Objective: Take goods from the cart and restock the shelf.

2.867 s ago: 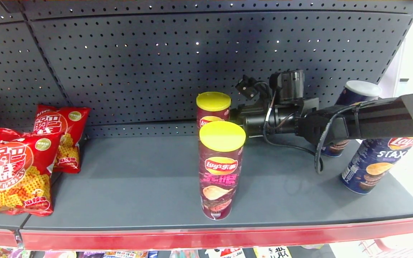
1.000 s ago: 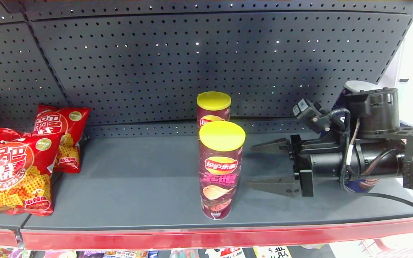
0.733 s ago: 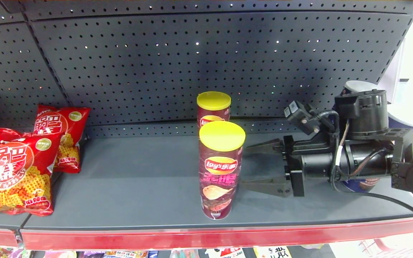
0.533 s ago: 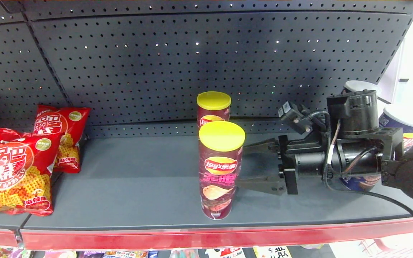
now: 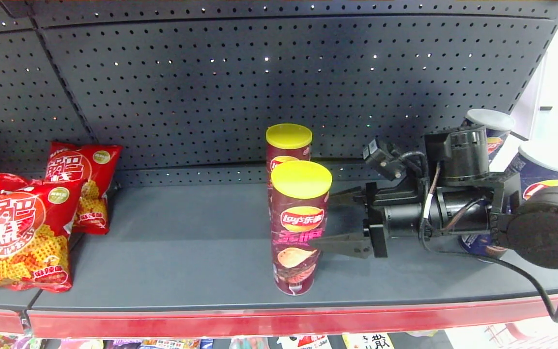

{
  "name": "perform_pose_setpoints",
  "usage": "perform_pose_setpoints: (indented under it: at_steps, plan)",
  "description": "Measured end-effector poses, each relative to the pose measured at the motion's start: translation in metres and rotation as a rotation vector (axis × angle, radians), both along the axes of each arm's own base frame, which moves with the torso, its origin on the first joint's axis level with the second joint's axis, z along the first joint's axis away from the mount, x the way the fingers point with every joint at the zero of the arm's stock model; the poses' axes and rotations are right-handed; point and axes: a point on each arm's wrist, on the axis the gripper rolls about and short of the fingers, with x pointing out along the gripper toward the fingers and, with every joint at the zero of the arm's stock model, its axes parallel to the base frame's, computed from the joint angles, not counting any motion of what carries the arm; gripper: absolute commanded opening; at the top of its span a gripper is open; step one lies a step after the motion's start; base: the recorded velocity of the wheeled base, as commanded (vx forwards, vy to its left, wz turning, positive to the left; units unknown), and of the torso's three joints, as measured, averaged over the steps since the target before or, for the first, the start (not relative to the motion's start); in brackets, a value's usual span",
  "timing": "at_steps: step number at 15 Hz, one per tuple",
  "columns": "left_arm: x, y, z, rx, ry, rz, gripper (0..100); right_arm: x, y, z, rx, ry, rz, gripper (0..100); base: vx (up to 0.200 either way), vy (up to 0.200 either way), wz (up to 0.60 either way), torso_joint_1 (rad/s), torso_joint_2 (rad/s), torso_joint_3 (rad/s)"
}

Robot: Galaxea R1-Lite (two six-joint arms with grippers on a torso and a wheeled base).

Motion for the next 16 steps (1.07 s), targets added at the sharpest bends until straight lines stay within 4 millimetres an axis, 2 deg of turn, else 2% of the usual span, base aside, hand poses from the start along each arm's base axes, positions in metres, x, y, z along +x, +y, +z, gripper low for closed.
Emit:
perform_pose_setpoints:
  at_steps: [5,9,13,16]
  plan:
    - [0.0,0.0,0.0,0.0,0.0,0.0,100,-0.001,-0.001,0.0,0.0,0.001,0.0,100,0.0,0.0,0.0,0.0,0.0,0.0]
    - [0.0,0.0,0.0,0.0,0.0,0.0,100,-0.009,-0.004,0.004,0.005,-0.006,0.005,100,0.0,0.0,0.0,0.0,0.0,0.0]
    - [0.0,0.0,0.0,0.0,0.0,0.0,100,-0.022,-0.021,0.016,0.022,-0.035,-0.023,100,0.0,0.0,0.0,0.0,0.0,0.0]
    - [0.0,0.0,0.0,0.0,0.0,0.0,100,-0.04,-0.043,0.038,0.057,-0.103,-0.066,100,0.0,0.0,0.0,0.0,0.0,0.0]
